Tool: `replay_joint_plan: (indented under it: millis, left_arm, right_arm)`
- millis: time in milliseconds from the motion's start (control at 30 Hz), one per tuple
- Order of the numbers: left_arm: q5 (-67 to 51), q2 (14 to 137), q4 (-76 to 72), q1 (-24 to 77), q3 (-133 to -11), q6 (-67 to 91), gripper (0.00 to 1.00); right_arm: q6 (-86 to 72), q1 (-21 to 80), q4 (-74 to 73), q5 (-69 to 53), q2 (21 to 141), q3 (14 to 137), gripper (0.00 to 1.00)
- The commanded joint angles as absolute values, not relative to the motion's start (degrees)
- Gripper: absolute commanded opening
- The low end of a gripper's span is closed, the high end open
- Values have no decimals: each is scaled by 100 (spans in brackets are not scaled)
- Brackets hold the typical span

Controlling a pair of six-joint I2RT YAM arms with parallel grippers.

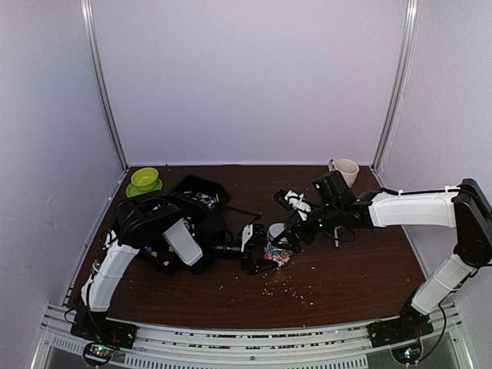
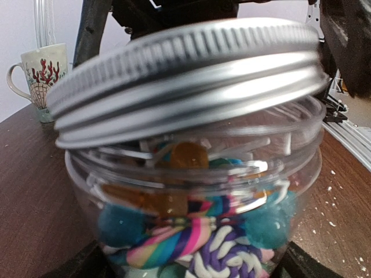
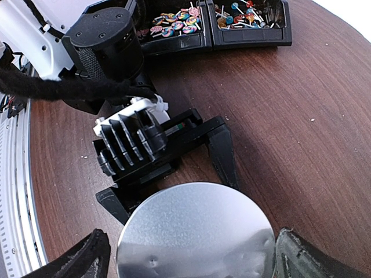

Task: Pack the candies
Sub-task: Adjust the box lid for the packing bottle.

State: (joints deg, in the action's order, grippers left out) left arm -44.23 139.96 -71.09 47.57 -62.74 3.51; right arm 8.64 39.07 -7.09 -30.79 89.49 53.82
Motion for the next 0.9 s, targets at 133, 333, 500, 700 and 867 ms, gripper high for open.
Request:
replay_joint_plan:
  millis: [133, 333, 500, 700, 867]
  left_arm:
    - [-4491, 14205, -7127, 4650, -6282, 448, 89]
    - [-4492, 14203, -7126, 4652, -6283, 439, 89]
    - [-4499, 14203, -7128, 4651, -6277, 435, 89]
    - [-4500, 14210, -7128, 4649, -6284, 439, 89]
    - [-4498, 14205, -7123, 4649, -6281, 433, 89]
  right_arm:
    - [838, 3876, -731, -3027, 8713, 5431, 100]
    - [842, 3842, -814, -3006, 8757, 5458, 100]
    - [835, 3823, -806, -2800, 8814, 5432, 100]
    - [831, 3806, -765, -2786, 8843, 5407, 100]
    - [778, 3771, -747, -2896, 8906, 5423, 100]
